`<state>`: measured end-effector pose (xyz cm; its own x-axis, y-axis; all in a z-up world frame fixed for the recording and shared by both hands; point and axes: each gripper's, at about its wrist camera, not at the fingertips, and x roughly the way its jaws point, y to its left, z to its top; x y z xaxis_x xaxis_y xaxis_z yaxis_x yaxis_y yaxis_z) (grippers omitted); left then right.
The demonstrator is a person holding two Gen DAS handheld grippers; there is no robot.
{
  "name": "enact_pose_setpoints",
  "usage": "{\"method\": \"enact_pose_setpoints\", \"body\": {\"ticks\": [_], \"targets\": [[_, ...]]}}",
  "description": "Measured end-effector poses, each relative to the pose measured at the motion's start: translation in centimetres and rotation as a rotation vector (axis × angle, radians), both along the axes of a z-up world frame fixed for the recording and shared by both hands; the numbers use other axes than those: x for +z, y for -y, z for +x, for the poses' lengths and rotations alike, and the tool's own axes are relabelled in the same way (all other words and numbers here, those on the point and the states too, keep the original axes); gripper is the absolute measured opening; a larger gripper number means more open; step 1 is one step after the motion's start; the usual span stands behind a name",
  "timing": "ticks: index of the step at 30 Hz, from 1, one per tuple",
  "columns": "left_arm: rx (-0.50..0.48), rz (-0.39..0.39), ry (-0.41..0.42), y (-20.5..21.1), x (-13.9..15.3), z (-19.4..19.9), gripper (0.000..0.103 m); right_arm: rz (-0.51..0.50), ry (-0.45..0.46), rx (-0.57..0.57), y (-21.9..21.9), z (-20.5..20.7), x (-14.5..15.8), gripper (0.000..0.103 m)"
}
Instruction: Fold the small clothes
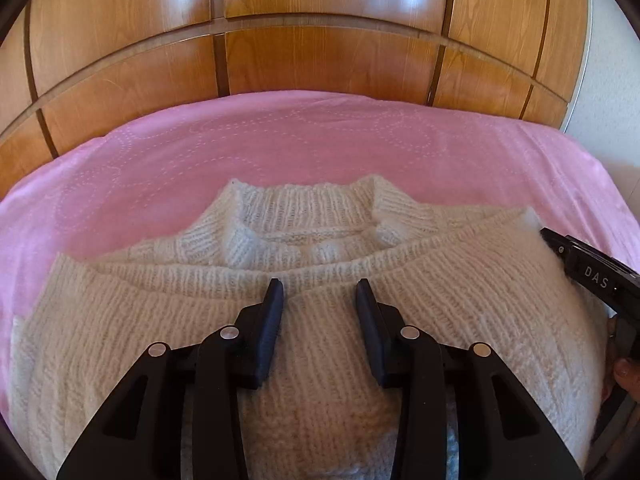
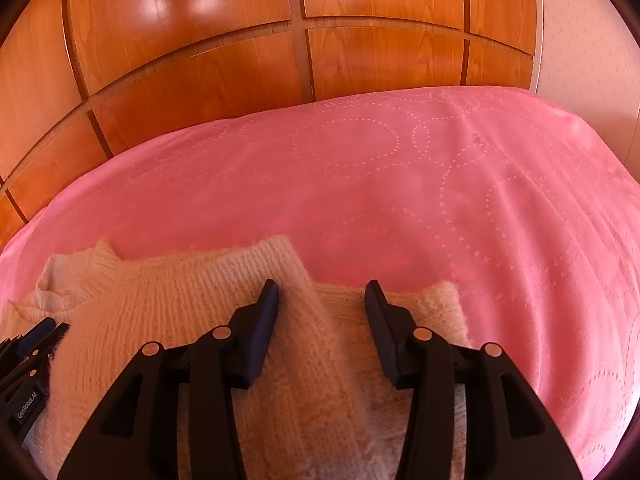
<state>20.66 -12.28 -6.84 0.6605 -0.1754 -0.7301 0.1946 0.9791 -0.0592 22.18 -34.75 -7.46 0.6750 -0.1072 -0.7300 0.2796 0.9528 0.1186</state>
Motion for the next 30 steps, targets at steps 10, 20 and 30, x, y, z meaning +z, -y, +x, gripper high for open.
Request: {"method": "enact_pose_setpoints", "body": {"ticks": [10, 20, 30], "targets": [[0.001, -0.055, 0.014, -1.4, 0.3, -1.0, 0.037, -0.003, 0.192, 0.129, -3.2, -7.1, 4.9, 0.043], [0.032, -0.235, 0.07, -4.2, 1.3, -3.9, 0.066, -0.08, 0.048, 0.174, -6.1, -2.8, 0.4, 0.023], [0.376, -0.242, 0.153, -15.4, 2.5, -11.3, 0.073, -0.029, 0.145, 0.161, -5.2, -4.7, 1.0, 0.034]]}}
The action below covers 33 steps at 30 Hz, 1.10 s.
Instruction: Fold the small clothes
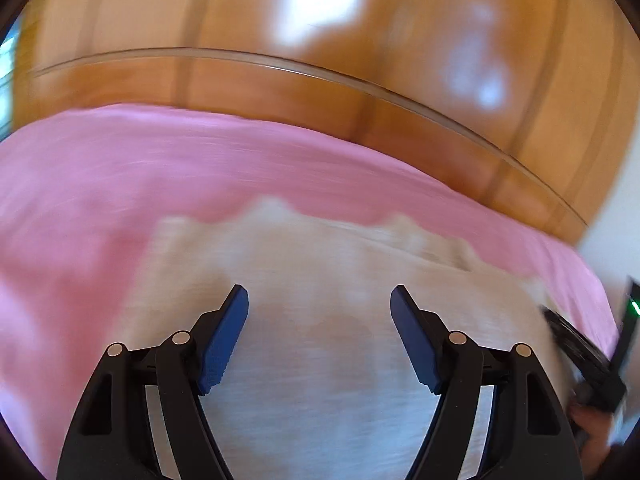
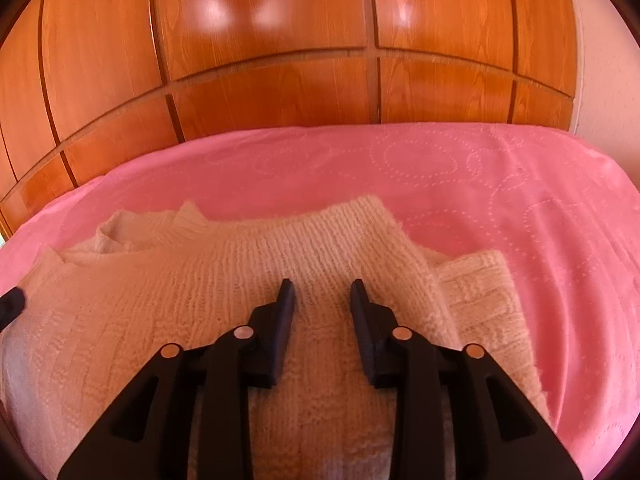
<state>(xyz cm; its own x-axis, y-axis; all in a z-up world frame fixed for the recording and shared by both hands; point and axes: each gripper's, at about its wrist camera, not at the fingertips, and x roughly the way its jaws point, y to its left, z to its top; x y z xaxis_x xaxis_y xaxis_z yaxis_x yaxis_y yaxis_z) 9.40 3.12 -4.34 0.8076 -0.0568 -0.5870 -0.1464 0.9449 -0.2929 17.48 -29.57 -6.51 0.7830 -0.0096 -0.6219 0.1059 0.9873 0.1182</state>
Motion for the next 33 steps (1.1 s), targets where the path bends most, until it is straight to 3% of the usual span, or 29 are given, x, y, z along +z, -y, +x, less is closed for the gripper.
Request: {"method": "enact_pose_setpoints", "body": {"ticks": [3, 5, 8, 11, 15, 20, 23, 26, 28, 31, 33], "targets": [[0.069, -0.049, 0.0, -3.4, -0.6, -1.6, 0.073, 0.004, 0.054, -0.068, 0.2, -2.6, 1.3, 0.034], [0.079, -0.035, -0.025, -4.5, -1.3, -2.1, 0.073, 0.026, 0.059, -0.061, -0.1, -4.3, 1.7, 0.027], [0.044, -0.031, -0.074, -4.9, -2.8, -2.6, 0.073, 0.051, 0.055, 0.043, -1.6, -7.3, 2.4, 0.023], [0.016, -0.06, -0.047, -5.3, -3.3, -3.9, 0.076, 0.085, 0.043, 0.127, -2.7, -9.4, 3.1, 0.023], [-0.028, -0.044, -0.045, -4.8, -3.5, -4.1, 0.08, 0.156, 0.02, 0.228, -3.9, -11.8, 3.3, 0.025], [-0.032, -0.085, -0.048, -5.3, -3.5, -4.2, 0.084, 0.111, -0.042, 0.3, -6.1, -12.5, 1.7, 0.024], [-0.025, -0.076, -0.059, -5.1, -3.5, -4.1, 0.085, 0.037, -0.113, 0.306, -7.2, -12.2, -0.6, 0.029], [-0.03, -0.1, -0.067, -5.0, -3.4, -3.8, 0.085, -0.041, -0.028, 0.291, -8.2, -13.0, -1.3, 0.031], [-0.043, -0.135, -0.065, -5.0, -3.4, -3.6, 0.074, -0.081, -0.018, 0.295, -8.8, -13.3, -1.3, 0.032], [-0.034, -0.156, -0.084, -5.1, -3.8, -3.0, 0.064, -0.051, -0.012, 0.297, -8.3, -13.3, -1.4, 0.032], [-0.043, -0.162, -0.091, -5.0, -3.8, -2.8, 0.048, -0.048, -0.01, 0.299, -8.2, -13.2, -1.4, 0.032]]}}
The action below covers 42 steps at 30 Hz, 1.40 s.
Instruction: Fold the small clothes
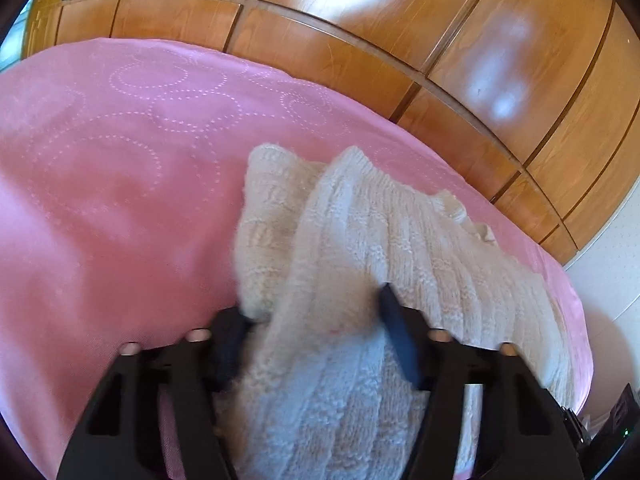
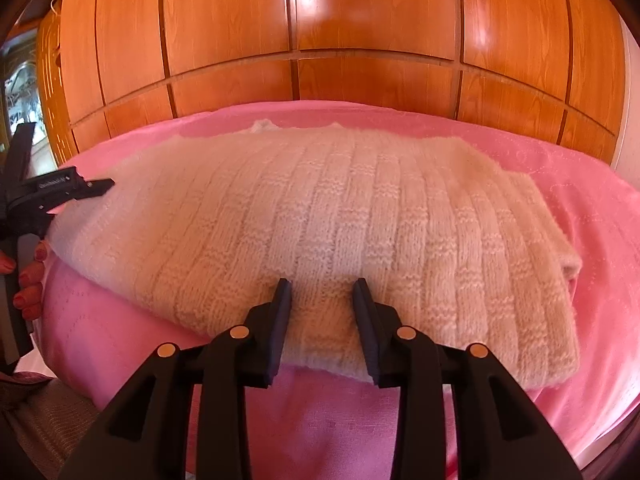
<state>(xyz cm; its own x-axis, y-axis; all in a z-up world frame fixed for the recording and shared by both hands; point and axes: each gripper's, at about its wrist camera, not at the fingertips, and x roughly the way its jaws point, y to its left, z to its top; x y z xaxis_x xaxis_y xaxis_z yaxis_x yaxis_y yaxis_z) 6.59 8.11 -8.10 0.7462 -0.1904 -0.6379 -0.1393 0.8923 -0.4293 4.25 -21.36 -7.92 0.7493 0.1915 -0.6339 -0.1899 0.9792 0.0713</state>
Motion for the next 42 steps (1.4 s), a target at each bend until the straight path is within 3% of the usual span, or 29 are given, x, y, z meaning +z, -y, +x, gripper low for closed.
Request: {"method": "enact_pose_setpoints", "body": {"ticks": [4, 6, 8, 11, 17, 23, 39, 41, 42], "targets": [[-0.018, -0.075, -0.032, -0.3, 0.0, 0.4, 0.036, 0.007, 0.007, -0.002, 0.0, -0.3, 0.0, 0.032], [-0.002, -0.154, -0.051, -0.9, 0.0, 0.4, 0.032, 0.017, 0.008, -0.002, 0.1, -0.4, 0.0, 0.033], [0.019, -0.23, -0.056, -1.4, 0.2, 0.4, 0.03, 0.02, 0.008, -0.002, 0.1, -0.3, 0.1, 0.033], [0.023, -0.268, -0.035, -1.4, 1.4, 0.2, 0.028, 0.023, 0.009, -0.001, 0.1, -0.4, 0.1, 0.033], [-0.073, -0.273, 0.072, 1.0, 5.5, -0.3, 0.027, 0.038, 0.009, 0.001, 0.5, -0.5, 0.2, 0.034], [-0.172, -0.283, 0.128, 3.9, 8.3, 0.1, 0.026, 0.061, 0.006, 0.006, 0.9, -0.4, 0.3, 0.034], [-0.331, -0.257, 0.203, 9.7, 11.5, 0.6, 0.025, 0.11, 0.002, 0.015, 1.3, -0.3, 0.3, 0.036], [-0.353, -0.256, 0.212, 10.5, 11.9, 0.6, 0.025, 0.163, -0.014, 0.022, 1.8, -0.3, 0.6, 0.046], [-0.362, -0.254, 0.214, 10.7, 12.0, 0.5, 0.025, 0.229, -0.029, 0.025, 2.3, -0.3, 0.9, 0.058]]}}
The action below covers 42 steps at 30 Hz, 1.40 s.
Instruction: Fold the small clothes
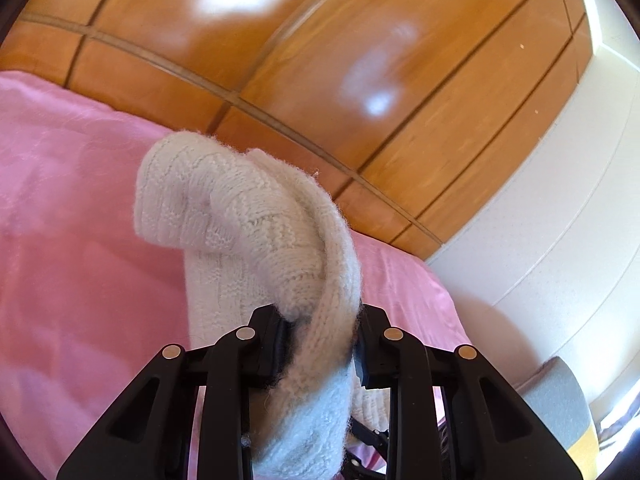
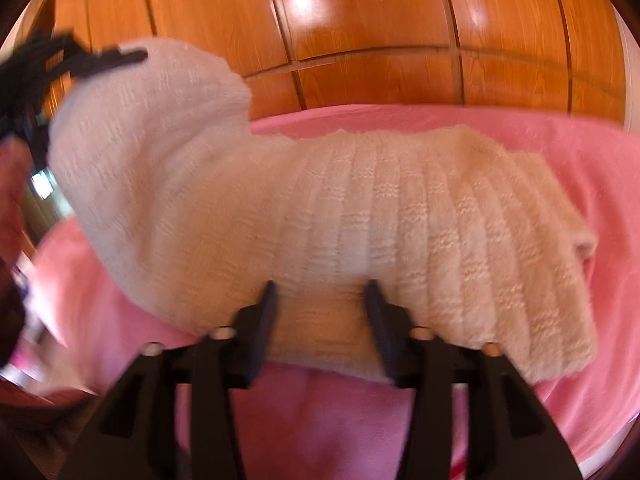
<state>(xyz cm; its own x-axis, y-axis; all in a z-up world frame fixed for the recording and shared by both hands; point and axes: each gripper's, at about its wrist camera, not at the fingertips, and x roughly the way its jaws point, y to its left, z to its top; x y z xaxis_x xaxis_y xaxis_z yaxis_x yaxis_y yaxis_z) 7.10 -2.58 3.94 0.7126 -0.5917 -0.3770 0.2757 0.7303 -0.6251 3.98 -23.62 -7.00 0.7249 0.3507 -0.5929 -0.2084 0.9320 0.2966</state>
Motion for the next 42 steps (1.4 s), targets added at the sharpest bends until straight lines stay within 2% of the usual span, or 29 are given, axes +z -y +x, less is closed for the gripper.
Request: {"method": "enact_pose_setpoints", "body": {"ticks": [1, 3, 6, 8, 9, 10, 11, 13, 15, 16, 21, 27, 34, 38, 40, 42], "targets": [[-0.013, 0.002, 0.006, 0.5, 0.2, 0.0, 0.025, 0.057, 0.002, -0.015, 0.5, -0.2, 0.4, 0.07], [-0.028, 0.007, 0.015, 1.1, 0.5, -0.1, 0.025, 0.069, 0.031, -0.071, 1.0, -0.6, 1.3, 0.076], [-0.055, 0.013, 0.024, 2.2, 0.9, -0.1, 0.025, 0.0, 0.061, -0.129, 1.7, -0.9, 2.2, 0.077], [-0.075, 0.02, 0.033, 3.0, 1.2, 0.0, 0.025, -0.064, 0.053, -0.204, 2.4, -0.9, 2.4, 0.088], [-0.086, 0.026, 0.039, 3.4, 1.3, -0.1, 0.025, -0.121, 0.037, -0.283, 3.0, -0.8, 2.3, 0.097], [-0.096, 0.031, 0.045, 3.9, 1.4, -0.2, 0.025, -0.163, 0.02, -0.348, 3.6, -0.7, 2.1, 0.099], [-0.111, 0.037, 0.052, 4.5, 1.5, -0.2, 0.025, -0.198, -0.01, -0.408, 4.3, -0.5, 1.6, 0.099], [-0.136, 0.048, 0.058, 5.6, 1.4, -0.3, 0.025, -0.22, -0.081, -0.452, 5.2, 0.1, 0.5, 0.101], [-0.159, 0.054, 0.055, 6.4, 1.3, -0.1, 0.025, -0.184, -0.12, -0.466, 5.8, 0.3, -0.5, 0.101], [-0.174, 0.059, 0.052, 7.1, 1.2, 0.0, 0.025, -0.163, -0.118, -0.466, 5.9, 0.2, -0.9, 0.101], [-0.233, 0.091, 0.05, 9.9, 0.7, 0.4, 0.025, -0.209, -0.072, -0.455, 5.0, -0.1, -1.3, 0.101], [-0.302, 0.146, 0.056, 13.2, -0.1, 1.3, 0.025, -0.191, -0.054, -0.465, 5.1, -2.0, -1.7, 0.101], [-0.339, 0.197, 0.039, 17.0, -1.8, 3.1, 0.025, -0.183, -0.05, -0.464, 5.6, -1.8, -1.9, 0.101], [-0.358, 0.257, 0.03, 19.6, -3.0, 4.5, 0.025, -0.179, -0.047, -0.463, 6.0, -1.6, -1.8, 0.101], [-0.361, 0.299, 0.029, 20.8, -3.7, 4.8, 0.028, -0.178, -0.044, -0.462, 6.3, -1.4, -1.9, 0.101], [-0.388, 0.323, 0.013, 21.7, -4.2, 4.9, 0.037, -0.177, -0.043, -0.46, 6.7, -1.0, -1.9, 0.101]]}}
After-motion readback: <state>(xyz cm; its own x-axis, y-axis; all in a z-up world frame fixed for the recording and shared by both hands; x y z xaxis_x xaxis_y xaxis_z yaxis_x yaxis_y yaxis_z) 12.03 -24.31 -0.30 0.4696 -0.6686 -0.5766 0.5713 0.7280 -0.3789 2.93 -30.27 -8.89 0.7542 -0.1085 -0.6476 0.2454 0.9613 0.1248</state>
